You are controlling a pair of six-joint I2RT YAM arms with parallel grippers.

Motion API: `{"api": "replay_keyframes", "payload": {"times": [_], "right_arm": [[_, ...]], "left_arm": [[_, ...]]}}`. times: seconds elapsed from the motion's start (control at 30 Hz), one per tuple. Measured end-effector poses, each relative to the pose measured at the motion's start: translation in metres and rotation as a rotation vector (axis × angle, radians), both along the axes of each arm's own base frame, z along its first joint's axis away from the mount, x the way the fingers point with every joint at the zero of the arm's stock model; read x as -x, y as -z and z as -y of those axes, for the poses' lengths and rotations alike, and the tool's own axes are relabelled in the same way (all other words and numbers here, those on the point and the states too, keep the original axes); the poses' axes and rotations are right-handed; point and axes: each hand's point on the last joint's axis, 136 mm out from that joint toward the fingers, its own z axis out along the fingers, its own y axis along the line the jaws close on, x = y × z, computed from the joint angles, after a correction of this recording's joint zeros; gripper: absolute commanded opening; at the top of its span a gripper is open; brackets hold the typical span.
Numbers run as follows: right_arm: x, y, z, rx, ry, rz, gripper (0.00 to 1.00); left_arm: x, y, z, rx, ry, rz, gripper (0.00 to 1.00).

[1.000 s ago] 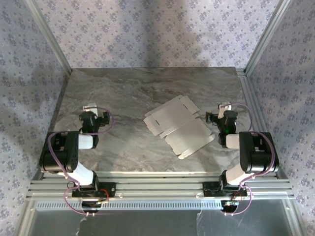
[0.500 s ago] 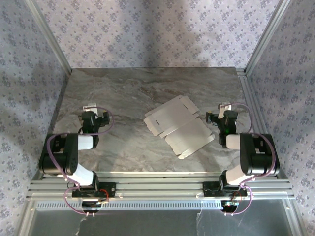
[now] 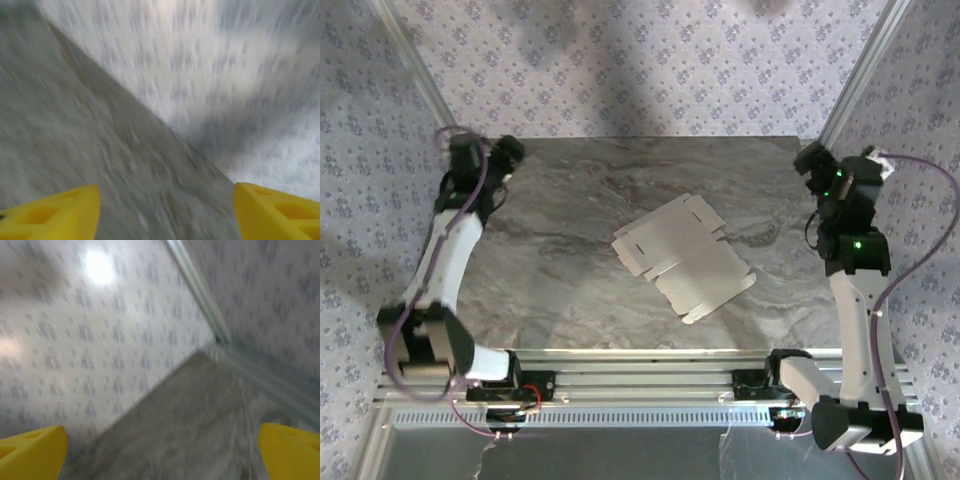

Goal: Fold the paper box

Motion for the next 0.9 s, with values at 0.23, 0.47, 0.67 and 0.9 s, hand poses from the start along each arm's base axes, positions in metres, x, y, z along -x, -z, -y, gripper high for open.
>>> {"api": "replay_keyframes", "payload": {"times": [0.23,0.47,0.67,0.9], "right_arm": [[0.058,0.209,-0.153,-0.220,-0.442,-0.722,0.76],[0.111,0.276,-0.189,-0.338,-0.529,-1.017,0.76],[0.080,0.298,-0.198,-0.376,-0.535,-1.081,0.75],[0.051,0.309,-0.193,-0.398,-0.541,-1.092,0.74]], "left_arm": [[0.076,0.169,0.201,0.026,0.544,-0.621,0.56],[0.089,0.191,0.228,0.004,0.638,-0.732,0.56],[0.051,0.200,0.218,-0.105,0.688,-0.688,0.54],[0.046,0.221,0.226,-0.075,0.822,-0.664,0.50]]}}
